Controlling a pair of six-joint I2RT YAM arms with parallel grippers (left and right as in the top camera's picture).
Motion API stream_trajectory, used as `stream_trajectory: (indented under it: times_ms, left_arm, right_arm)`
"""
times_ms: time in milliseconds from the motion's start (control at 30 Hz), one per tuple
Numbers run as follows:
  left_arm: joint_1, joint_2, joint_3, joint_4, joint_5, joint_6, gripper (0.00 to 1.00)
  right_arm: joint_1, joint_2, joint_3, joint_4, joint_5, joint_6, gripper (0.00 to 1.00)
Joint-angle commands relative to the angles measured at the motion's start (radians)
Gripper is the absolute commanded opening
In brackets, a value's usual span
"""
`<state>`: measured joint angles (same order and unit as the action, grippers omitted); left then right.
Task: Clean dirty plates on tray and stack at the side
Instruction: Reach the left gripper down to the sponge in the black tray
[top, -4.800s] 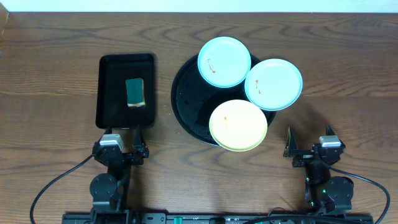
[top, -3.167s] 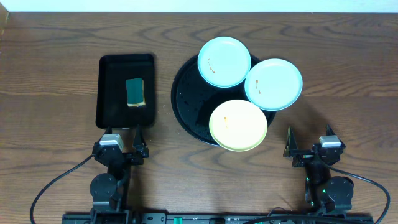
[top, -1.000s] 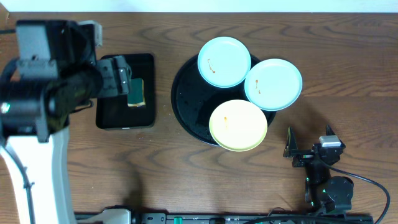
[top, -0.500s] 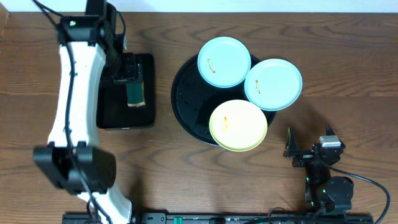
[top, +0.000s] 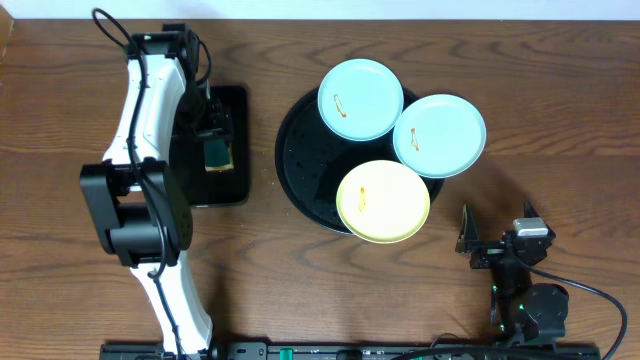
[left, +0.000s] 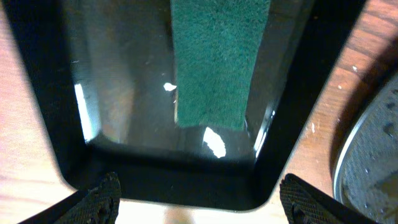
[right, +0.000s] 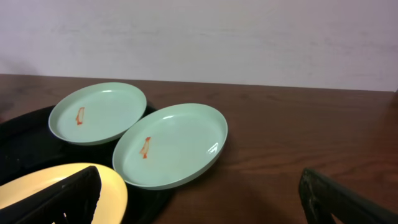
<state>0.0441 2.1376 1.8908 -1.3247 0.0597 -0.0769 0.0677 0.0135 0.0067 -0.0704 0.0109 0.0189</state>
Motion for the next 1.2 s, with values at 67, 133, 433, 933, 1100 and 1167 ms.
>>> stream_trajectory:
  times_ms: [67,133,433,933,1100,1167]
  left_arm:
    - [0.003,0.020,-0.107,0.105,0.018,-0.006,0.83]
    - [0.003,0.020,-0.158,0.182,0.018,-0.006,0.82]
    - [0.004,0.020,-0.336,0.494,0.017,-0.010,0.82]
    - [0.005,0.020,-0.339,0.611,0.017,-0.010,0.65]
    - [0.005,0.020,-0.339,0.596,0.017,-0.010,0.59]
    - [0.005,0.020,-0.339,0.588,0.018,-0.010,0.60]
  right_arm:
    - [-0.008,-0.003,-0.001,-0.005,-0.004,0.014,0.99]
    - [-0.008,-0.003,-0.001,-0.005,-0.004,0.014,0.99]
    - [-0.008,-0.003,-0.001,-0.005,-0.004,0.014,0.99]
    - [-0.008,-0.003,-0.001,-0.005,-0.004,0.014,0.99]
    - [-0.008,-0.003,-0.001,-0.005,-0.004,0.014,0.99]
    - [-0.008,-0.003,-0.001,-0.005,-0.004,0.014,0.99]
